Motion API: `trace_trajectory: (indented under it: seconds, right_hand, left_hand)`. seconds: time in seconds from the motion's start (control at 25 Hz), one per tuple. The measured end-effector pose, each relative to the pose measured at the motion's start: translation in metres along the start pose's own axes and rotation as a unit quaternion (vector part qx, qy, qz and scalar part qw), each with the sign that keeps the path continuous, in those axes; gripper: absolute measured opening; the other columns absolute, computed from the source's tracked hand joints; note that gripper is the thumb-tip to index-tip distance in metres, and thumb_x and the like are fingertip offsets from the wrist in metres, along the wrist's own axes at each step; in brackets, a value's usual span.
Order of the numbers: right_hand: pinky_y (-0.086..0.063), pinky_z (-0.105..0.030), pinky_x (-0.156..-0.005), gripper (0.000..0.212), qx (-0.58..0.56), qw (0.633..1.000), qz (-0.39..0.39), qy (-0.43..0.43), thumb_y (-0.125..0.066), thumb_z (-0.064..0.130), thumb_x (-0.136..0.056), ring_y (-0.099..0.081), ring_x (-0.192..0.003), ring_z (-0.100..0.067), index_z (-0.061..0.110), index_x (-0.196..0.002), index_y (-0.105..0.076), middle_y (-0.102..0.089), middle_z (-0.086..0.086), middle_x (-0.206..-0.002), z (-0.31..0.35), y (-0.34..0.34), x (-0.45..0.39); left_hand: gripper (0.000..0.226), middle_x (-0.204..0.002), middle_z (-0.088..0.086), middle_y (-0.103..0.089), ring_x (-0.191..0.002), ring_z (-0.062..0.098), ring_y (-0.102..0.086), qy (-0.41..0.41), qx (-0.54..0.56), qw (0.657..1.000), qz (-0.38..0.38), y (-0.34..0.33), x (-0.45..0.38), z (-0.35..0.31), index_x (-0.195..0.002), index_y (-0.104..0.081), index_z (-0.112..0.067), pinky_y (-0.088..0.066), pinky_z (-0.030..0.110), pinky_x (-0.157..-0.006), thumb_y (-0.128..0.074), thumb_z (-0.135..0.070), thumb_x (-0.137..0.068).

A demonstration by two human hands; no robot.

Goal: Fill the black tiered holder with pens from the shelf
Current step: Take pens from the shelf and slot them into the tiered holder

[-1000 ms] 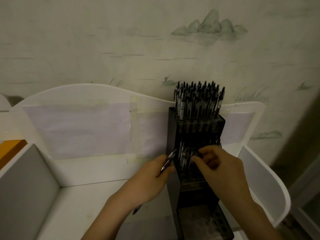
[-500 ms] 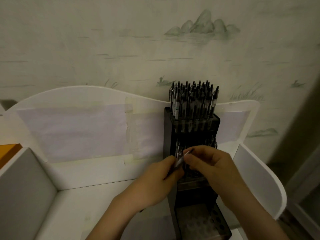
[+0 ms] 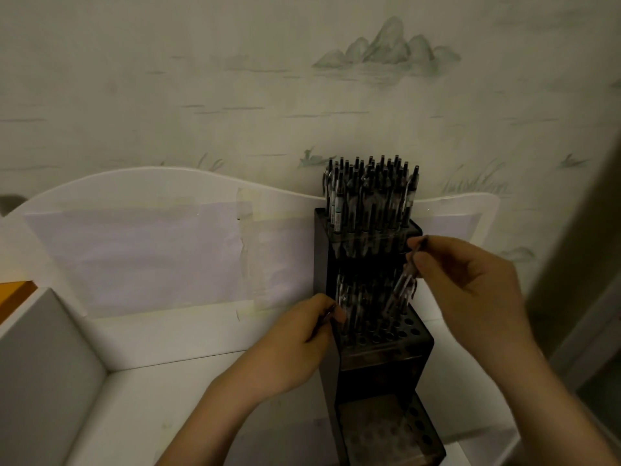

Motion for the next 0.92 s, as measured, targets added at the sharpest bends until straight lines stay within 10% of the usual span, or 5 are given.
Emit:
trace_trajectory:
  seconds: [0.2,0.4,0.92]
  right_hand:
    - [-0.051,-0.01,-0.08,0.021,0.07,0.997,0.008,0.01,-0.066,0.014,-0.09,-0.067,-0.086,-0.002,0.027,-0.106,-0.07,-0.07,0.015,-0.094,-0.023,-0.019,0.006]
    - [-0.047,-0.004,-0.078,0.022,0.073,0.997,0.025,-0.009,-0.067,0.014,-0.09,-0.064,-0.088,0.003,0.023,-0.109,-0.07,-0.07,0.013,-0.097,-0.038,-0.03,0.009]
    - [-0.046,-0.002,-0.075,0.024,0.113,0.991,0.058,-0.035,-0.075,0.015,-0.083,-0.062,-0.084,0.008,0.029,-0.1,-0.065,-0.068,0.018,-0.086,-0.052,-0.03,0.022]
  left_hand:
    - [0.032,-0.106,-0.007,-0.054,-0.086,0.009,-0.062,-0.004,-0.02,1.0,-0.01,0.002,-0.001,0.001,-0.112,-0.059,-0.041,-0.054,0.028,-0.081,-0.051,-0.015,-0.096]
    - [0.033,-0.109,-0.017,-0.056,-0.087,-0.001,-0.061,0.001,-0.011,1.0,-0.018,0.003,-0.001,0.002,-0.115,-0.06,-0.042,-0.05,0.011,-0.077,-0.054,-0.016,-0.096]
    - [0.028,-0.09,-0.015,-0.062,-0.074,0.007,-0.067,0.019,0.022,0.997,-0.064,0.002,-0.001,0.001,-0.105,-0.06,-0.042,-0.057,0.024,-0.072,-0.069,-0.022,-0.087]
Point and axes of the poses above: each hand's wrist, its own x-axis away from the middle knuckle, its own y-axis out of the back of the hand, z = x × y, the point moved 1 cm from there along -x, towards the middle knuckle
